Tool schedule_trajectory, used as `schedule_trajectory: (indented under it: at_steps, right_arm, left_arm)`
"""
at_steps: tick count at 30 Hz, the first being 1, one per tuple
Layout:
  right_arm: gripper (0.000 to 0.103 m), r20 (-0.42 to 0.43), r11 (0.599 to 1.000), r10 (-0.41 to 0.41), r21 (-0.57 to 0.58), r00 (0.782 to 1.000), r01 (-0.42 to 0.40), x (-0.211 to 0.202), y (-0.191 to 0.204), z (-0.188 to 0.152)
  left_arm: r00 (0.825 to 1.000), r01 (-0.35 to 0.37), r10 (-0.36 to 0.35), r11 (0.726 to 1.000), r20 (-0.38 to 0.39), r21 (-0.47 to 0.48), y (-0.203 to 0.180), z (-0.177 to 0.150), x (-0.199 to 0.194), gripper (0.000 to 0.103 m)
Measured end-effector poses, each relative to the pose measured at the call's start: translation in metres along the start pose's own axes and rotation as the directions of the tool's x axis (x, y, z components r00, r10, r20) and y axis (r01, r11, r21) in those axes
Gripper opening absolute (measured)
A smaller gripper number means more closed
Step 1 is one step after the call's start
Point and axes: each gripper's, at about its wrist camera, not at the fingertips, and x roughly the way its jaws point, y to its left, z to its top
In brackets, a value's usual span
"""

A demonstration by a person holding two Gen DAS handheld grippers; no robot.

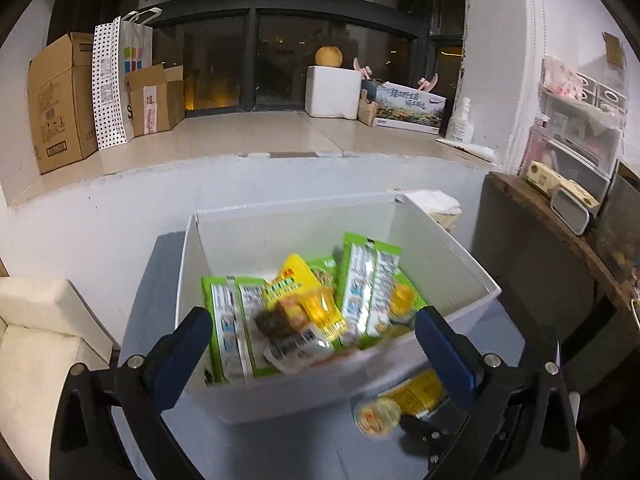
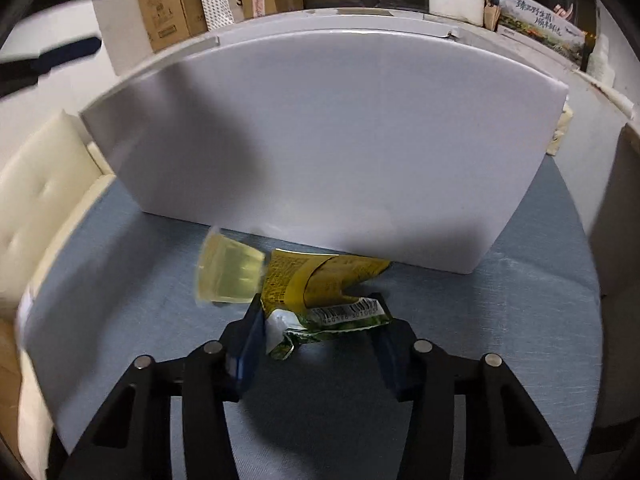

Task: Organize snacks
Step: 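Grasp the yellow-green packet with the right gripper while the left gripper approaches the last jelly cup, then drop the yellow-green packet into the box with the right gripper while the left gripper places the last cup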

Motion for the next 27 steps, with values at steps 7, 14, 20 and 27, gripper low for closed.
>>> schedule_trajectory:
  at_steps: [7, 14, 20, 27]
  right_arm:
    - [0.052, 0.042, 0.998, 0.026, 0.051, 0.999, -0.028, -0.035, -0.016, -0.03]
    - [0.052, 0.14, 0.988, 0.011, 0.152, 0.99, -0.032, -0.097, -0.042, -0.057]
    - [0.052, 0.189, 0.984, -0.021, 0.176, 0.982, -0.013, -0.129, -0.05, -0.068]
    - [0.052, 0.212, 0.981, -0.024, 0.195, 0.977, -0.019, -0.145, -0.052, -0.074]
  left_arm:
    - [0.999, 0.043, -0.043, 0.999, -0.021, -0.011, -0.021, -0.042, -0.011, 0.103]
    - [0.995, 0.044, -0.043, 0.999, -0.094, 0.015, -0.054, -0.081, 0.016, 0.103]
    - [0.988, 0.032, -0.027, 0.999, -0.151, 0.027, -0.067, -0.1, 0.054, 0.103]
    - [0.979, 0.02, -0.015, 1.0, -0.204, 0.022, -0.067, -0.104, 0.083, 0.073]
